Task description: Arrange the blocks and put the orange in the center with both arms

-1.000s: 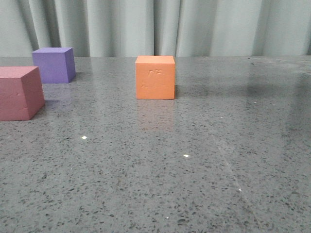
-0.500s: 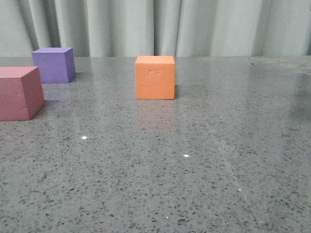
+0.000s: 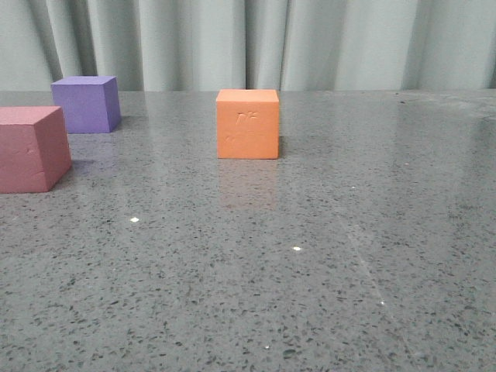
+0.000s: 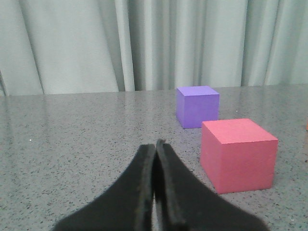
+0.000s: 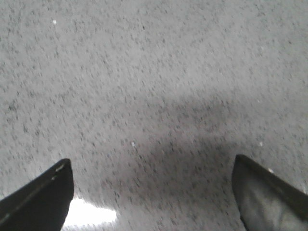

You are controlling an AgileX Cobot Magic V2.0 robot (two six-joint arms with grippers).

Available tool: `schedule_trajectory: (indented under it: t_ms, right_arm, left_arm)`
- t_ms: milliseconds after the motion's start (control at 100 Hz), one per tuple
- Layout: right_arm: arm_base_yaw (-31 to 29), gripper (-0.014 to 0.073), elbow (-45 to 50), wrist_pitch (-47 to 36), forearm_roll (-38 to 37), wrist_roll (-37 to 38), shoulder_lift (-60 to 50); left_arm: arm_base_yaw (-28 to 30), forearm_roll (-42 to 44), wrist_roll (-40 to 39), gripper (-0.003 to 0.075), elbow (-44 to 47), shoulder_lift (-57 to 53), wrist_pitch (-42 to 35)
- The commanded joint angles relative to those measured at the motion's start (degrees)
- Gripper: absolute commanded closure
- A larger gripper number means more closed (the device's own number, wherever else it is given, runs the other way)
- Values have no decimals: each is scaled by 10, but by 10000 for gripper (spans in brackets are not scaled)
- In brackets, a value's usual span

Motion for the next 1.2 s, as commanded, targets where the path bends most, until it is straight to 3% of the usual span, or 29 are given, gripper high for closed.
schedule_trajectory:
  t_ms: [0,550,1190]
  right_arm:
    - [-3,-61,6,-6,-11,-15,-39]
    - [-3,-61,74,87,54,-59,-193]
    - [-3,-59,74,126,100,-59,-199]
  left_arm:
    - [1,-4,-1,739,32,-19,-48]
    - [1,-4,-1,739,32,-19,-48]
    - [1,-4,-1,739,32,-19,-48]
